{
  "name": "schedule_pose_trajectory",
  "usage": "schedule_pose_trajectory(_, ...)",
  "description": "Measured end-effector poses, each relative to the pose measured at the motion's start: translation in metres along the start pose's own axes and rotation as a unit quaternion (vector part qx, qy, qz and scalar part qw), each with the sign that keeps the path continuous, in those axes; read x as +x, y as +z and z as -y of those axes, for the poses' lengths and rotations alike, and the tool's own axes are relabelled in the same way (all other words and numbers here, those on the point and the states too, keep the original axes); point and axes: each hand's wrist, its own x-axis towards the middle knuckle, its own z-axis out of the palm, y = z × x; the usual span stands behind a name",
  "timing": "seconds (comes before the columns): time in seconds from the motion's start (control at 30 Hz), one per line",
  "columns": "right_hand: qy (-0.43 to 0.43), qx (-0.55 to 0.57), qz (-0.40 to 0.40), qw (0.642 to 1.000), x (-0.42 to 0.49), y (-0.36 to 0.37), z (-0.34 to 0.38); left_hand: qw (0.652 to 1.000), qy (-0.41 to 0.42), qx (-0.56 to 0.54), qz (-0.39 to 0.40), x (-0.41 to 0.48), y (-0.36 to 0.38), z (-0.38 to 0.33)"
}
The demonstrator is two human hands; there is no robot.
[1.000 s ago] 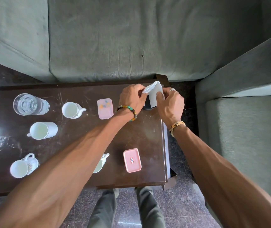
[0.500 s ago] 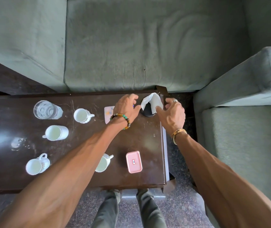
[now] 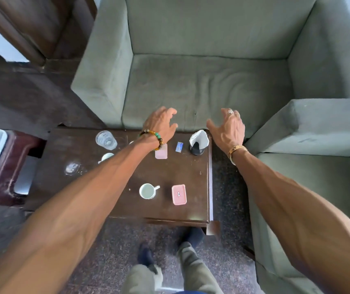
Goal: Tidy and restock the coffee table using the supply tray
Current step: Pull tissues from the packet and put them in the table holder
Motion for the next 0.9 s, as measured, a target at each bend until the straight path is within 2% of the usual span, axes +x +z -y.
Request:
schedule_pose_trajectory(0.23,-0.084,0.011,-0.075,0.994,-0.055,-0.053,0.058,0.996,0.042,0.012,-0.074,-0.051,-0.092,-0.003)
schedule_pose_trajectory(0.4,-0.109,-0.011,-0.097,0.989,-0.124,-0.048,0.085,0.994,0.042,0.009,-0.105,-0.117,-0.129,0.024)
schedule_pose_trajectory(0.7,-0.244,-0.059,-0.116,0.961,-0.194,-0.051,0.159,0.984,-0.029,0.021,-0.176,-0.21,-0.202,0.085)
schedule_pose_trajectory(0.9,-0.301,-0.062,-0.074,0.949,-0.205,-0.036,0.201,0.968,-0.12,0.041,-0.218,-0.255,-0.225,0.123)
